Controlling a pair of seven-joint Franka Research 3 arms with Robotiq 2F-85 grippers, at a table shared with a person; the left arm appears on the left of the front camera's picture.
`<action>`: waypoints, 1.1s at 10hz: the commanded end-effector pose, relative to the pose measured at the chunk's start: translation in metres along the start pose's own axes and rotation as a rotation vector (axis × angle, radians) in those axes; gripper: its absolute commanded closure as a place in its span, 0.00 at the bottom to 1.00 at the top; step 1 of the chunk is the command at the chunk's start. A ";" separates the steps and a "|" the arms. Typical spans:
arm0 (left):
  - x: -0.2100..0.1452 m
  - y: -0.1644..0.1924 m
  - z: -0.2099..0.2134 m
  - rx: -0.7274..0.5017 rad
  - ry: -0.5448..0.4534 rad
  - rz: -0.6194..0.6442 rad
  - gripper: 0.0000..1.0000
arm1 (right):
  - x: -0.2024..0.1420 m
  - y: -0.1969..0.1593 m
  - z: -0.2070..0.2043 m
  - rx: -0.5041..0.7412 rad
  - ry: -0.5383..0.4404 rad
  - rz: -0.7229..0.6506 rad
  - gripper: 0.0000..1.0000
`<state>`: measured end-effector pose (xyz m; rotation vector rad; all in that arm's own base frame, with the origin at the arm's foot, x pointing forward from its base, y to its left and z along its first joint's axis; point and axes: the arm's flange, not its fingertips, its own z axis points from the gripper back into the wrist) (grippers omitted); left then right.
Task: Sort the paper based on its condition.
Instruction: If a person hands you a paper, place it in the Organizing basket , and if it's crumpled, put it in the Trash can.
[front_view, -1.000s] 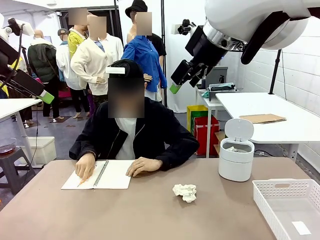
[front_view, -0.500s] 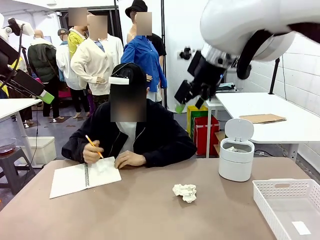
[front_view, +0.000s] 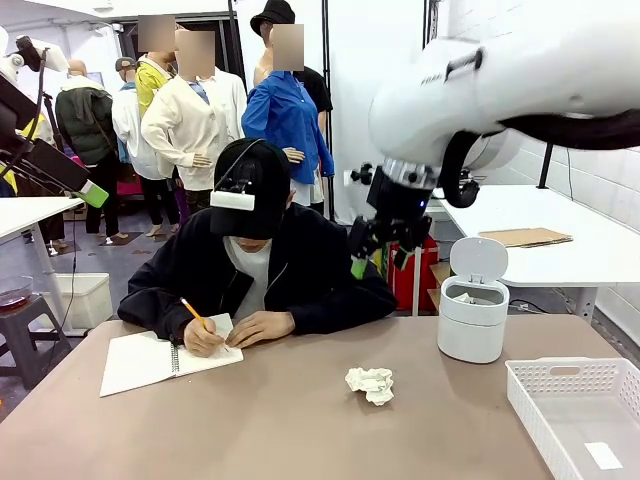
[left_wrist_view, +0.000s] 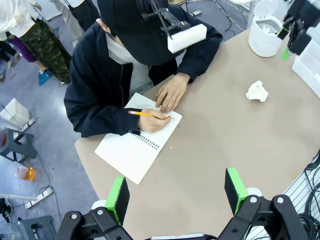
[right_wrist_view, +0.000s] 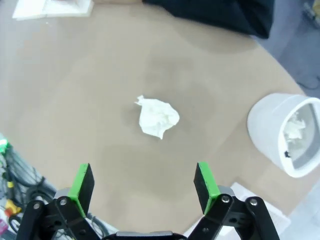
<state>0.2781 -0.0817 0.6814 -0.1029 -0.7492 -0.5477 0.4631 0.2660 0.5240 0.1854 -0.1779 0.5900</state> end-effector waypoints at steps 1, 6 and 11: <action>0.000 0.001 0.000 -0.001 0.000 0.002 0.00 | 0.008 -0.003 -0.036 -0.032 0.125 0.035 0.00; 0.000 0.001 0.000 -0.001 0.000 0.002 0.00 | -0.008 -0.005 -0.113 0.032 0.260 0.319 0.00; 0.000 0.001 0.000 -0.001 0.000 0.002 0.00 | -0.006 0.001 -0.118 0.052 0.250 0.298 0.00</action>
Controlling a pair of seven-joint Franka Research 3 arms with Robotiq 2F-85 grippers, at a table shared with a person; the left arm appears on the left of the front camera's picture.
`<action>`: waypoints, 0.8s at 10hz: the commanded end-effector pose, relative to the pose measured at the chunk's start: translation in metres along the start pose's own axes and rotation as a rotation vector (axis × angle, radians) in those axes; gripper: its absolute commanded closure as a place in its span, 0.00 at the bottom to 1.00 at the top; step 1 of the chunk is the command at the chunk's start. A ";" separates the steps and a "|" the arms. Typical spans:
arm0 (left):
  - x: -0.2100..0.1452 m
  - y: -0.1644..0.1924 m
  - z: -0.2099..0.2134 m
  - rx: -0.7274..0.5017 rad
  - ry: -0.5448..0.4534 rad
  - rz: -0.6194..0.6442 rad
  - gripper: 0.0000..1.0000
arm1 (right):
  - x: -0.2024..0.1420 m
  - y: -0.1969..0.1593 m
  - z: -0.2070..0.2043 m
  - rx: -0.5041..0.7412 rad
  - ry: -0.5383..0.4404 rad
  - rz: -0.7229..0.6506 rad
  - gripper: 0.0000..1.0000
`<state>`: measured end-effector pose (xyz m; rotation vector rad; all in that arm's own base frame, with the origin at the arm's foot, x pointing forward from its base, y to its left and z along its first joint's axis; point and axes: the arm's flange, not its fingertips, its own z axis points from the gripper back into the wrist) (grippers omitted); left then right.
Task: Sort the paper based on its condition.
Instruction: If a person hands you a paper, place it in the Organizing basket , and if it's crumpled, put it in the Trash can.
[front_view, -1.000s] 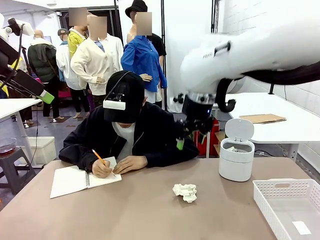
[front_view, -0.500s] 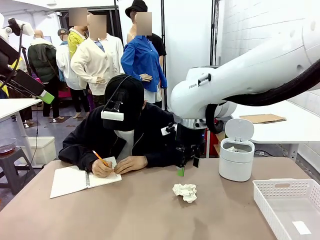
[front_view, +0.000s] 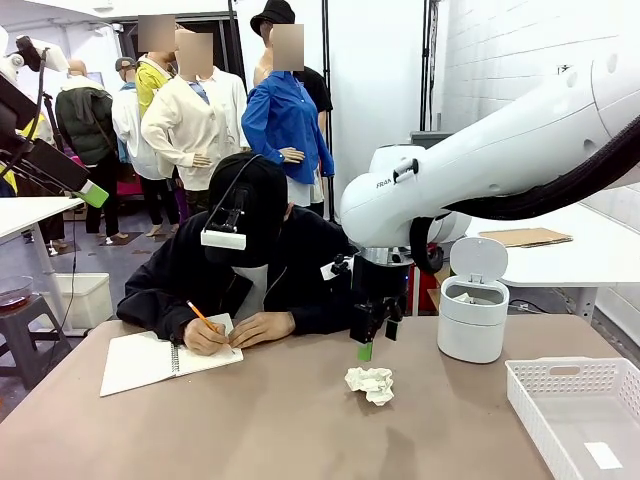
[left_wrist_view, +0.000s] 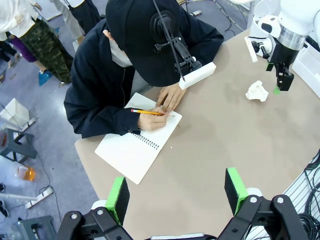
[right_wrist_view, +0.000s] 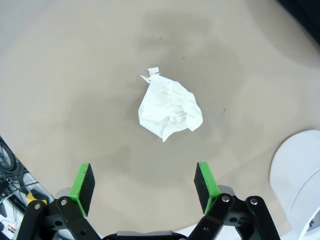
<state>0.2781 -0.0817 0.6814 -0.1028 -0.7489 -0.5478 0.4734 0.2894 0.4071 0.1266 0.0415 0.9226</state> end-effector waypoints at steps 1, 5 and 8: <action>0.000 0.001 0.000 -0.001 -0.001 0.002 0.00 | 0.000 0.000 0.000 -0.002 -0.004 0.000 0.00; 0.000 0.001 0.000 -0.001 -0.001 0.002 0.00 | 0.032 -0.037 -0.049 0.082 0.048 0.148 0.00; 0.000 0.001 0.000 -0.001 -0.001 0.002 0.00 | 0.040 -0.044 -0.072 0.053 0.032 0.169 0.00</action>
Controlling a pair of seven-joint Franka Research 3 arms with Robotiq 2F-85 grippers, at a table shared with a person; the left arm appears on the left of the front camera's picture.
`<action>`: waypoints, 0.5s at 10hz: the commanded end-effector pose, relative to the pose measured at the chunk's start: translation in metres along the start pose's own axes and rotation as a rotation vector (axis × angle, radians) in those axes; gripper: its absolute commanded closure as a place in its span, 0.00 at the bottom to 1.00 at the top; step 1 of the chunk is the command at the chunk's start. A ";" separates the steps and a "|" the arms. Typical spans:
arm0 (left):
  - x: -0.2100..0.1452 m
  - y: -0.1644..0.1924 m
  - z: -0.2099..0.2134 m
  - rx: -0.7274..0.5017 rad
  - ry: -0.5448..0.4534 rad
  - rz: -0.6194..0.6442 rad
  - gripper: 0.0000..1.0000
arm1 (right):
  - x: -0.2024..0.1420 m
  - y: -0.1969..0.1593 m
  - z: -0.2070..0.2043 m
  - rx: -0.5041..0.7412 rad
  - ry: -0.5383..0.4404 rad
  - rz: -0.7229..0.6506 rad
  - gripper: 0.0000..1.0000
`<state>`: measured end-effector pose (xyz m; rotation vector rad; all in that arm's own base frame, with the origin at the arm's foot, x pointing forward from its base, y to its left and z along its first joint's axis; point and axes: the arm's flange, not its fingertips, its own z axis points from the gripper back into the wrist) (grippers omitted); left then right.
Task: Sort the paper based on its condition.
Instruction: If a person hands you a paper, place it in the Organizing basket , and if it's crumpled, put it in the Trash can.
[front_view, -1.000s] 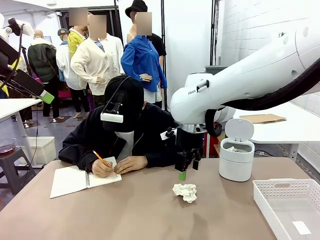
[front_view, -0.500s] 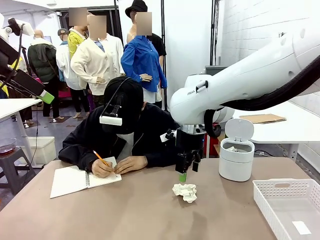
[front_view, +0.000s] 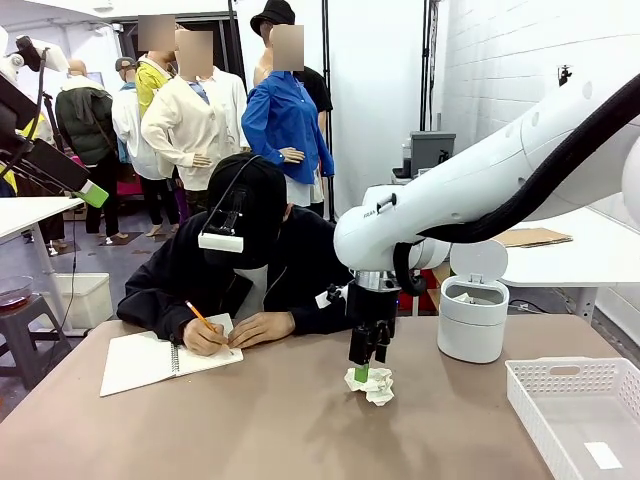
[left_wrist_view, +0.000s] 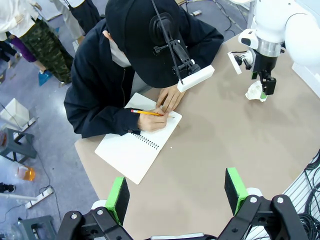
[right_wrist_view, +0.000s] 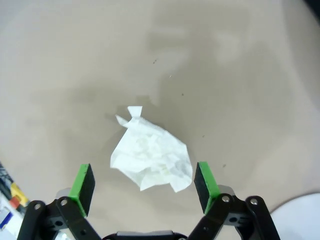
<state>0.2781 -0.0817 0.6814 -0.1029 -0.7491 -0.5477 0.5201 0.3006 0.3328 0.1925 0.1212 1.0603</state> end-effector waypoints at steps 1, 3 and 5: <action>0.000 0.001 0.000 -0.001 -0.001 0.002 0.00 | 0.007 -0.008 -0.010 -0.056 0.009 0.064 0.00; 0.000 0.001 0.000 -0.001 -0.001 0.002 0.00 | 0.008 -0.009 -0.021 -0.061 0.045 0.101 0.00; 0.000 0.001 0.000 -0.001 -0.001 0.002 0.00 | 0.012 -0.008 -0.031 -0.037 0.039 0.119 0.00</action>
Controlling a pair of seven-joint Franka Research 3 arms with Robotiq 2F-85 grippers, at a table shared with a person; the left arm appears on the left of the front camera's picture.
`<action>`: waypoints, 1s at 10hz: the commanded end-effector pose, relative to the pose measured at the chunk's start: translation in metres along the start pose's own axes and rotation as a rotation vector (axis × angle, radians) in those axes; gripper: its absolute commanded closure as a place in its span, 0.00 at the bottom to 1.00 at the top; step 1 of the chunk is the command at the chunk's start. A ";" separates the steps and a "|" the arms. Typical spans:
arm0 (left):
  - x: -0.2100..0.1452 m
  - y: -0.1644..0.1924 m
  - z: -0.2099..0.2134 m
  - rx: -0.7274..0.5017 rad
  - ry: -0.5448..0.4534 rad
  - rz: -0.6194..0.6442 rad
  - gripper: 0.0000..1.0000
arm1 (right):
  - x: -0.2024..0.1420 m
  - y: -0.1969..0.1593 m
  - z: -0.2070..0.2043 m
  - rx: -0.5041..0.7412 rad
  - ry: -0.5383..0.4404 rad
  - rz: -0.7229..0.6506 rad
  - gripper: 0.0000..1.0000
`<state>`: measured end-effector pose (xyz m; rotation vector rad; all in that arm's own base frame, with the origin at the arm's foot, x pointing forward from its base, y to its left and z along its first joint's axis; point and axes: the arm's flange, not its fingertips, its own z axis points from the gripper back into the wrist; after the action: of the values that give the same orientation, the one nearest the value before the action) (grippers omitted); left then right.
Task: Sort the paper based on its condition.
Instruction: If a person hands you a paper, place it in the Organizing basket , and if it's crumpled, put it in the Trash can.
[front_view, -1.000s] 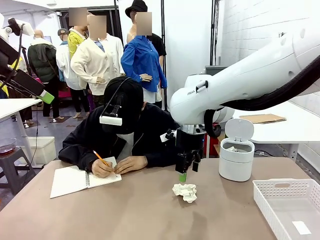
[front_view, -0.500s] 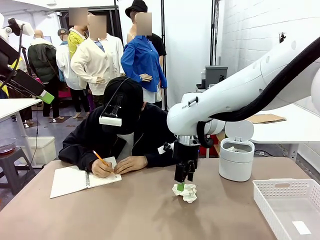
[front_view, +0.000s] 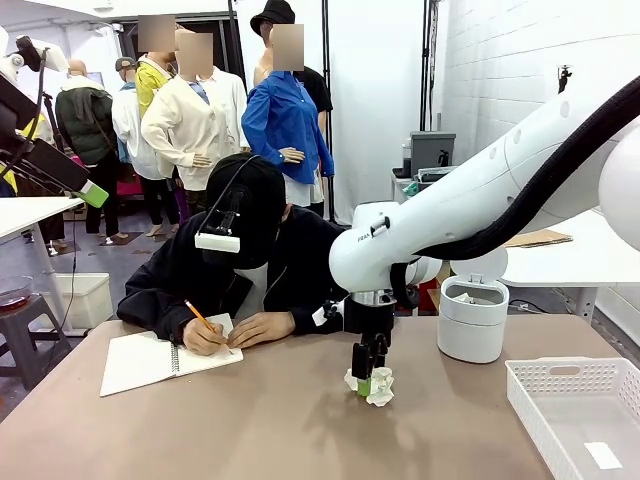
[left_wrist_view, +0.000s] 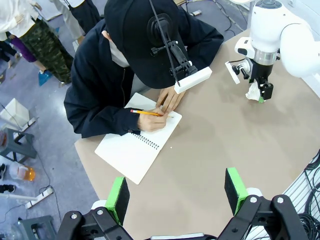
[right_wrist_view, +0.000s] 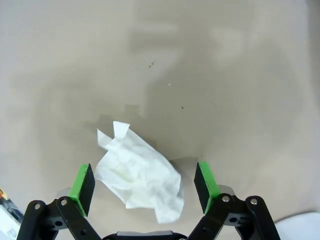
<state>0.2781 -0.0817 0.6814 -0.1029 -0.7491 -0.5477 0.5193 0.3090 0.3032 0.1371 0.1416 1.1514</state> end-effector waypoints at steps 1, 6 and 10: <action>0.000 0.001 0.000 -0.001 -0.001 0.002 0.00 | 0.003 -0.005 -0.005 0.005 -0.024 0.035 0.00; 0.000 0.001 0.000 -0.001 -0.001 0.002 0.00 | 0.002 -0.006 -0.008 0.032 0.007 -0.001 0.00; 0.000 0.001 0.000 -0.001 -0.001 0.002 0.00 | 0.001 0.000 -0.006 0.007 0.014 0.004 0.20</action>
<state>0.2781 -0.0817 0.6814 -0.1029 -0.7491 -0.5477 0.5190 0.3115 0.2979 0.1478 0.1461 1.1552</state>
